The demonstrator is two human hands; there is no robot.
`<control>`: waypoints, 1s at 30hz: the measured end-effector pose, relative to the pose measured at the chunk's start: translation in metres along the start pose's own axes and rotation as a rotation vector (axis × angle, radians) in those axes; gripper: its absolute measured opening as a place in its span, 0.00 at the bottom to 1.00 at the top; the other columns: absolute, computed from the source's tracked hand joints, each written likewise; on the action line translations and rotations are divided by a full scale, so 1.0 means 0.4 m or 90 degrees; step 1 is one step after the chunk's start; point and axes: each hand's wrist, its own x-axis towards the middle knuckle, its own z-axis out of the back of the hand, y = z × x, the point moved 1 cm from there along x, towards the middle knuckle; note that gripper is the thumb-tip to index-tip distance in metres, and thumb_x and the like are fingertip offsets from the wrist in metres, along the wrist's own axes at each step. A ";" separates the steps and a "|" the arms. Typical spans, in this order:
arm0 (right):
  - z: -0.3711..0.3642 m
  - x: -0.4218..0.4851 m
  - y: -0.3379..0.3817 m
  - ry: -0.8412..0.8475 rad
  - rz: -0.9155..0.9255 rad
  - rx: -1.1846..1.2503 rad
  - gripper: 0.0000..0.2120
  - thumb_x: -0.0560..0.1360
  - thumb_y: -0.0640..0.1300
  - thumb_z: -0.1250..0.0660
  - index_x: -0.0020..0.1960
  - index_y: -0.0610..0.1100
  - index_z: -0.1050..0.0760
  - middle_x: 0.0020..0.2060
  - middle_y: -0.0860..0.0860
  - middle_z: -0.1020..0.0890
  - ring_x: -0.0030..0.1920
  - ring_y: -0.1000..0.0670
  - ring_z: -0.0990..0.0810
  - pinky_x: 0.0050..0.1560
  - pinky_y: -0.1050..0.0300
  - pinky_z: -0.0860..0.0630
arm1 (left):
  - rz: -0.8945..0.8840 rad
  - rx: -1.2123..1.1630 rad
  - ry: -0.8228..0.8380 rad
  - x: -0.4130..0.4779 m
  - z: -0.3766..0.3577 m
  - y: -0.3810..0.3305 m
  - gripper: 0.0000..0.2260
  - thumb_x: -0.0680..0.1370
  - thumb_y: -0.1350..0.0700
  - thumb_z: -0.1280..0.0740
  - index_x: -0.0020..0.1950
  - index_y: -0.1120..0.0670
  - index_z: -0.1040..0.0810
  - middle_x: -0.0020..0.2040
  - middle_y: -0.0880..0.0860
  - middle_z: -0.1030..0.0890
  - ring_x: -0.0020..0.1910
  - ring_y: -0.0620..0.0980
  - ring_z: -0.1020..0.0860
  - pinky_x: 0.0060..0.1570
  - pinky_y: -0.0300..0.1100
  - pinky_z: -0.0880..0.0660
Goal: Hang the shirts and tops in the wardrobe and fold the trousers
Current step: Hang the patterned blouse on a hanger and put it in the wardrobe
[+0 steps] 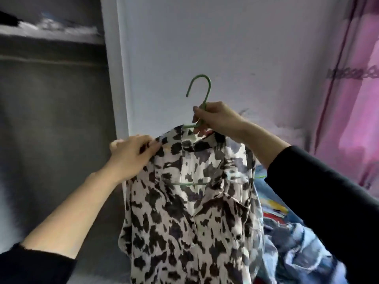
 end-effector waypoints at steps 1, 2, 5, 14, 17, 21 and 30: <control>-0.048 0.030 0.012 0.013 0.002 0.005 0.17 0.81 0.48 0.40 0.50 0.34 0.24 0.38 0.43 0.17 0.38 0.47 0.18 0.46 0.53 0.19 | -0.006 -0.038 0.001 -0.005 0.018 0.033 0.15 0.80 0.42 0.43 0.39 0.47 0.26 0.36 0.46 0.23 0.40 0.48 0.24 0.50 0.48 0.31; -0.096 0.057 0.026 0.024 0.005 0.014 0.17 0.81 0.49 0.40 0.50 0.34 0.23 0.38 0.43 0.16 0.38 0.47 0.18 0.46 0.54 0.19 | -0.001 -0.075 -0.004 -0.007 0.038 0.073 0.14 0.80 0.44 0.42 0.39 0.49 0.26 0.35 0.47 0.22 0.38 0.48 0.24 0.45 0.46 0.30; -0.224 0.133 0.055 0.073 0.050 -0.002 0.16 0.80 0.49 0.38 0.48 0.36 0.21 0.37 0.45 0.16 0.35 0.54 0.19 0.39 0.64 0.23 | 0.025 -0.093 -0.051 -0.003 0.104 0.222 0.12 0.80 0.47 0.40 0.37 0.47 0.28 0.32 0.44 0.24 0.34 0.44 0.26 0.39 0.45 0.32; -0.538 0.377 0.032 0.034 0.058 -0.050 0.25 0.79 0.56 0.40 0.30 0.43 0.39 0.25 0.52 0.38 0.27 0.55 0.39 0.33 0.57 0.38 | 0.117 -0.076 -0.114 0.014 0.307 0.636 0.12 0.79 0.45 0.39 0.39 0.48 0.27 0.35 0.46 0.24 0.35 0.43 0.27 0.33 0.42 0.35; -0.649 0.477 0.109 0.116 0.084 -0.022 0.27 0.81 0.56 0.43 0.37 0.34 0.27 0.27 0.52 0.28 0.29 0.55 0.30 0.36 0.61 0.32 | 0.130 -0.084 -0.104 0.048 0.331 0.730 0.11 0.80 0.47 0.38 0.38 0.48 0.27 0.33 0.44 0.25 0.32 0.38 0.28 0.31 0.38 0.37; -0.799 0.640 0.162 0.206 0.128 -0.114 0.16 0.79 0.48 0.35 0.43 0.35 0.20 0.36 0.45 0.20 0.36 0.52 0.25 0.42 0.55 0.26 | 0.137 -0.063 -0.113 0.105 0.350 0.866 0.12 0.79 0.46 0.38 0.35 0.45 0.29 0.29 0.41 0.26 0.30 0.38 0.29 0.31 0.40 0.37; -1.043 1.004 0.195 0.292 0.162 -0.157 0.19 0.79 0.51 0.35 0.37 0.40 0.19 0.28 0.52 0.23 0.23 0.60 0.31 0.28 0.70 0.33 | 0.190 0.065 -0.088 0.322 0.424 1.246 0.08 0.79 0.45 0.38 0.48 0.47 0.23 0.39 0.47 0.20 0.40 0.49 0.21 0.43 0.50 0.25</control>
